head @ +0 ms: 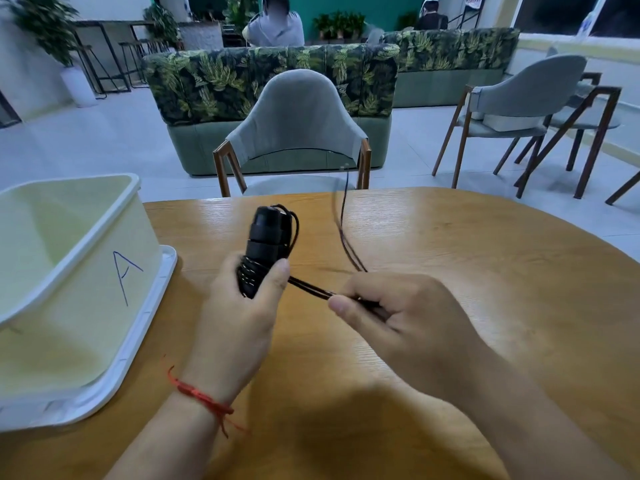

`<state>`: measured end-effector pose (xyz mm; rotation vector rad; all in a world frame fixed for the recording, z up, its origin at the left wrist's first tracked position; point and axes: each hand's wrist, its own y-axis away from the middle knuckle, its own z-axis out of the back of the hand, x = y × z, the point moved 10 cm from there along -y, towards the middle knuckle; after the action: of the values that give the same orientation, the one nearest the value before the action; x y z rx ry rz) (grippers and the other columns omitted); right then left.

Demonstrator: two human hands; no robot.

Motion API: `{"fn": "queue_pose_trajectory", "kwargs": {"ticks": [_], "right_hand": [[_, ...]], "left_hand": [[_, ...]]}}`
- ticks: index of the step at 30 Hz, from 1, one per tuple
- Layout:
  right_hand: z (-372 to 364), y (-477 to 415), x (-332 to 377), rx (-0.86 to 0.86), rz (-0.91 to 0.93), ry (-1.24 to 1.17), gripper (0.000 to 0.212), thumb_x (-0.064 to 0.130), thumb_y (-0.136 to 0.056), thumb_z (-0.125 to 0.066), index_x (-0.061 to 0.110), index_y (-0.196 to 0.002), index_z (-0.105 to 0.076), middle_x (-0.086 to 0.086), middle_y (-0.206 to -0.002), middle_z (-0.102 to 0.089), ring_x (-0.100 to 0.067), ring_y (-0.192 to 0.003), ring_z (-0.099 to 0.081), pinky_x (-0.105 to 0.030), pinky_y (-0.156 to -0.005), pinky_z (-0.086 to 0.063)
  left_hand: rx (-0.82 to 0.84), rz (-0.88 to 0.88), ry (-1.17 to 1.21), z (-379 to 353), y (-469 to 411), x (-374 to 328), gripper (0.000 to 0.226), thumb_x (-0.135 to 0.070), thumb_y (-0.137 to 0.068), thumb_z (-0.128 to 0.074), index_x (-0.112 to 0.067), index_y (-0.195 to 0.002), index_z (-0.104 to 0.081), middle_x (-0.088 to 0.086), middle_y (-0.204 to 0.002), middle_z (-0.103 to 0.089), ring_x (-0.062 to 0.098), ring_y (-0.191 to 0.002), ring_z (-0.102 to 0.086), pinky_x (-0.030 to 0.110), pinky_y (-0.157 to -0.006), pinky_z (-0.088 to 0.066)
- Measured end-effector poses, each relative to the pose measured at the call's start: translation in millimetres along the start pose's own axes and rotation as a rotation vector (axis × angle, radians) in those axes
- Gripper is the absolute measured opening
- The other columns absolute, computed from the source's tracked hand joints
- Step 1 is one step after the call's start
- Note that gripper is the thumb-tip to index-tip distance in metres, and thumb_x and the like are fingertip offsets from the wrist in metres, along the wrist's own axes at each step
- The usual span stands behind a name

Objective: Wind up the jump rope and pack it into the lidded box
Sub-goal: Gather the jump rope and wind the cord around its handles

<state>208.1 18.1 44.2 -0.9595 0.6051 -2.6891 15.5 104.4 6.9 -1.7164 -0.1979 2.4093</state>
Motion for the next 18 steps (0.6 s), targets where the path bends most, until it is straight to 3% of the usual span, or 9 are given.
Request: {"fn": "queue_pose_trajectory", "kwargs": {"ticks": [2,6,9,11,15,18], "right_hand": [[0,-2,-3,-0.025,-0.012,-0.054,0.031,0.046,-0.105,-0.063,0.03,-0.079,-0.066,0.012,-0.059,-0.049,-0.015,-0.058,-0.051,-0.029,-0.053,-0.038],[7,-6,-11,-0.014,0.004,-0.15,0.032,0.044,-0.103,-0.066,0.023,-0.082,-0.076,0.01,-0.06,-0.053,-0.015,-0.057,-0.05,-0.033,-0.053,-0.039],[3,-5,-11,0.026,0.015,-0.153,0.035,0.048,-0.101,-0.064,0.022,-0.08,-0.075,0.006,-0.064,-0.061,-0.019,-0.062,-0.055,-0.041,-0.055,-0.046],[3,-5,-13,0.027,0.013,-0.144,0.036,0.049,-0.101,-0.065,0.022,-0.078,-0.073,0.007,-0.064,-0.059,-0.019,-0.062,-0.054,-0.044,-0.055,-0.046],[-2,-5,-10,0.09,0.048,-0.091,0.041,0.053,-0.096,-0.069,0.02,-0.072,-0.07,0.007,-0.063,-0.06,-0.019,-0.064,-0.059,-0.045,-0.055,-0.048],[1,-5,-9,0.103,0.061,-0.191,0.036,0.052,-0.085,-0.084,0.022,-0.07,-0.073,0.001,-0.066,-0.064,-0.022,-0.062,-0.057,-0.042,-0.054,-0.045]], "left_hand": [[0.08,-0.007,-0.134,-11,3,-1,0.028,-0.058,-0.097,-0.066,-0.031,-0.105,-0.064,-0.002,-0.076,-0.063,0.006,-0.066,-0.062,0.023,-0.06,-0.048],[0.318,-0.094,-0.329,-42,20,-7,0.042,-0.071,-0.087,-0.061,-0.041,-0.117,-0.062,-0.013,-0.097,-0.072,-0.001,-0.091,-0.066,0.033,-0.079,-0.056],[0.45,-0.207,-0.406,-56,35,-23,0.042,-0.062,-0.083,-0.056,-0.043,-0.12,-0.061,-0.018,-0.108,-0.071,0.002,-0.106,-0.064,0.039,-0.09,-0.057],[0.459,-0.237,-0.469,-56,38,-27,0.045,-0.063,-0.081,-0.057,-0.044,-0.122,-0.06,-0.019,-0.11,-0.069,0.004,-0.107,-0.064,0.04,-0.089,-0.058],[0.407,-0.329,-0.654,-57,38,-31,0.062,-0.092,-0.076,-0.05,-0.039,-0.103,-0.066,-0.018,-0.096,-0.072,0.004,-0.096,-0.066,0.038,-0.08,-0.058],[0.593,-0.418,-0.651,-73,50,-29,0.066,-0.093,-0.083,-0.045,-0.038,-0.109,-0.07,-0.016,-0.099,-0.074,0.005,-0.097,-0.067,0.038,-0.082,-0.058]]}}
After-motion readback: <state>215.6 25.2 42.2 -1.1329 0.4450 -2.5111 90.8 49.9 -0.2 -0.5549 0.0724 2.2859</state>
